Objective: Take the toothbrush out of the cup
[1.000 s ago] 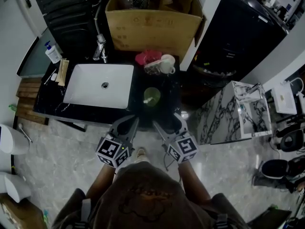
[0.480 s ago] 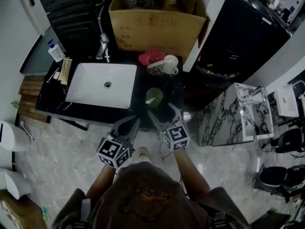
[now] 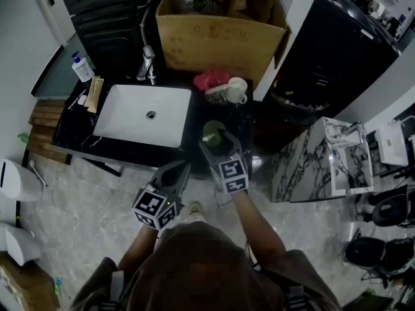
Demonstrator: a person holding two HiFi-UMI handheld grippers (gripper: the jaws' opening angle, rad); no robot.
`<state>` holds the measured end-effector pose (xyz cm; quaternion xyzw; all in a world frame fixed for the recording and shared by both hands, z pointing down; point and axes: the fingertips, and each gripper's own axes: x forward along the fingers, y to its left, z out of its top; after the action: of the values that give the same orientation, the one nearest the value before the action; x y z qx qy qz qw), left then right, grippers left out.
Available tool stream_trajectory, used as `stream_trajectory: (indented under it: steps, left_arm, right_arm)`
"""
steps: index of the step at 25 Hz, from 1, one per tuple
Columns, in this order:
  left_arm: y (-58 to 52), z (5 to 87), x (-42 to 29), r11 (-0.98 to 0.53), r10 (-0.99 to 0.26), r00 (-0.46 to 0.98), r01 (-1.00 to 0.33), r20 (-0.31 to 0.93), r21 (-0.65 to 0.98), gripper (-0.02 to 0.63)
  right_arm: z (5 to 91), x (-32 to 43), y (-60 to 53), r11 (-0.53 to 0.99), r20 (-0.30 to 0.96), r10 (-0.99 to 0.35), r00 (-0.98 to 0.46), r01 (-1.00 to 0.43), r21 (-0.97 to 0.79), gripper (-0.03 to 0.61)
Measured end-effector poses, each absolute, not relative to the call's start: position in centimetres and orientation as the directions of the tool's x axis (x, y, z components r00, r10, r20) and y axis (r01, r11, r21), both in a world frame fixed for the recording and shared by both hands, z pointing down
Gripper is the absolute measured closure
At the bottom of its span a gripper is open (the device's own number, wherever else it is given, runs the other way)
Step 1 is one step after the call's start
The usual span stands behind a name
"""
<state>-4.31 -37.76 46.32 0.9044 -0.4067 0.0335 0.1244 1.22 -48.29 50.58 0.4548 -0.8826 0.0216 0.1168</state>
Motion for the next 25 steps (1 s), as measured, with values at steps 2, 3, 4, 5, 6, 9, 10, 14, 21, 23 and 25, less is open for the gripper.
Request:
stream_trajectory:
  steps: [2,3,4,5,6,9,10,14,21,23,25]
  left_arm:
    - [-37.6,46.5,-4.4,-0.637,-0.727,0.667,-0.744,0.165,0.201,0.614]
    - [-37.6,46.5,-4.4,-0.637,-0.727,0.667,-0.744,0.165,0.202,0.614]
    - [-37.6,46.5,-4.4,-0.636,-0.728,0.666,-0.745,0.163,0.202,0.614]
    - [-37.6,46.4,-4.4,-0.635,-0.729,0.665,-0.745,0.16,0.202,0.614]
    - [-37.6,46.2,-4.5,-0.634,-0.731,0.664,-0.746,0.157,0.203,0.614]
    - [-37.6,46.1,-4.6,-0.632,-0.733,0.662,-0.748,0.156,0.204,0.614]
    - [-37.6,46.1,-4.6,-0.631,-0.734,0.661,-0.749,0.156,0.203,0.614]
    - [-37.6,46.2,-4.7,-0.63,-0.734,0.661,-0.749,0.157,0.205,0.614]
    - [-37.5,46.4,-4.7,-0.634,-0.731,0.665,-0.745,0.153,0.209,0.614]
    - [-37.4,46.4,-4.6,-0.635,-0.728,0.667,-0.743,0.154,0.212,0.614]
    - [-37.3,46.5,-4.6,-0.637,-0.726,0.67,-0.74,0.154,0.215,0.614]
  right_arm:
    - [50.8,0.9,-48.5,0.586,0.233,-0.797,-0.558,-0.807,0.073,0.32]
    - [50.9,0.7,-48.6,0.587,0.237,-0.796,-0.557,-0.806,0.074,0.324]
    - [51.1,0.6,-48.7,0.587,0.241,-0.795,-0.556,-0.806,0.076,0.324]
    - [51.1,0.5,-48.8,0.586,0.245,-0.795,-0.554,-0.807,0.077,0.324]
    - [51.2,0.3,-48.9,0.586,0.248,-0.795,-0.553,-0.807,0.079,0.339]
    - [51.1,0.2,-49.0,0.583,0.248,-0.798,-0.55,-0.808,0.084,0.365]
    - [51.0,0.2,-49.1,0.581,0.247,-0.8,-0.547,-0.81,0.085,0.39]
    - [51.3,0.6,-49.3,0.571,0.254,-0.805,-0.536,-0.816,0.088,0.415]
    - [51.5,1.0,-49.4,0.561,0.261,-0.811,-0.524,-0.822,0.093,0.508]
    - [51.5,1.0,-49.5,0.561,0.262,-0.811,-0.523,-0.822,0.094,0.508]
    - [51.5,1.1,-49.5,0.558,0.261,-0.813,-0.52,-0.824,0.099,0.513]
